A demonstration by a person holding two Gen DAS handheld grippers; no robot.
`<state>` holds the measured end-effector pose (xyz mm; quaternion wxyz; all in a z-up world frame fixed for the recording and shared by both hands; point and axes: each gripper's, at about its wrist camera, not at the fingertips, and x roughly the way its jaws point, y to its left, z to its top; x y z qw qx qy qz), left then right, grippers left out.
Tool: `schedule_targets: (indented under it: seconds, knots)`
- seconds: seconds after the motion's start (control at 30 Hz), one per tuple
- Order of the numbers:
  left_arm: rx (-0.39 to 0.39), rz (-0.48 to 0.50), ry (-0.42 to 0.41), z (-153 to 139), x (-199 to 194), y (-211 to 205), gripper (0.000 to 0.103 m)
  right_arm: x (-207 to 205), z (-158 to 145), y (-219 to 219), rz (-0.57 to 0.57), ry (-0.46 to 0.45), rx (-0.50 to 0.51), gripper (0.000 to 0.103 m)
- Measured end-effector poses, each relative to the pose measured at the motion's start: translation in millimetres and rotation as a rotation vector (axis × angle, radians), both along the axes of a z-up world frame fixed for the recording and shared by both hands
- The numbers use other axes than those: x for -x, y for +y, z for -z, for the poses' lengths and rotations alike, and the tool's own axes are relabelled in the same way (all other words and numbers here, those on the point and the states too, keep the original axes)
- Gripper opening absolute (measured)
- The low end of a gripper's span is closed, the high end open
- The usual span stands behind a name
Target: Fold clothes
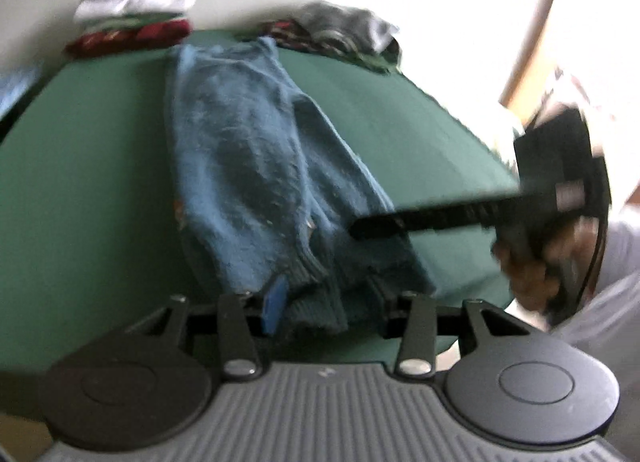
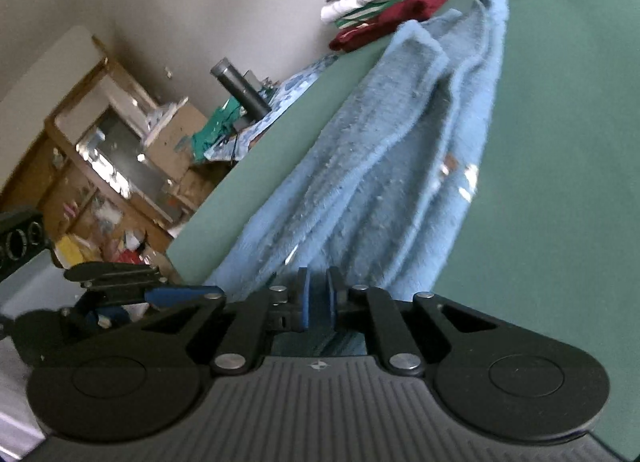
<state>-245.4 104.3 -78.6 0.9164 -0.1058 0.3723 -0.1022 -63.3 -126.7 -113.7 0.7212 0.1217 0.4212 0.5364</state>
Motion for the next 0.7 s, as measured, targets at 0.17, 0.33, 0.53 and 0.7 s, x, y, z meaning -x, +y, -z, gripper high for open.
schedule_targets:
  seconds: [0.17, 0.33, 0.53, 0.7]
  knots:
    - [-0.003, -0.137, 0.016, -2.9, -3.9, 36.8, 0.055, 4.0, -10.1, -20.7, 0.018, 0.029, 0.033, 0.012]
    - [0.031, -0.112, 0.114, 14.6, -18.8, 51.3, 0.055, 4.0, -17.3, -49.3, 0.089, 0.048, 0.105, 0.026]
    - [0.115, -0.095, 0.163, 27.2, -25.3, 51.8, 0.061, -7.8, -0.2, -54.2, 0.099, 0.240, 0.074, 0.030]
    - [0.262, -0.102, 0.187, 32.6, -29.5, 65.0, 0.077, -10.1, 4.2, -42.9, 0.073, 0.300, 0.047, 0.036]
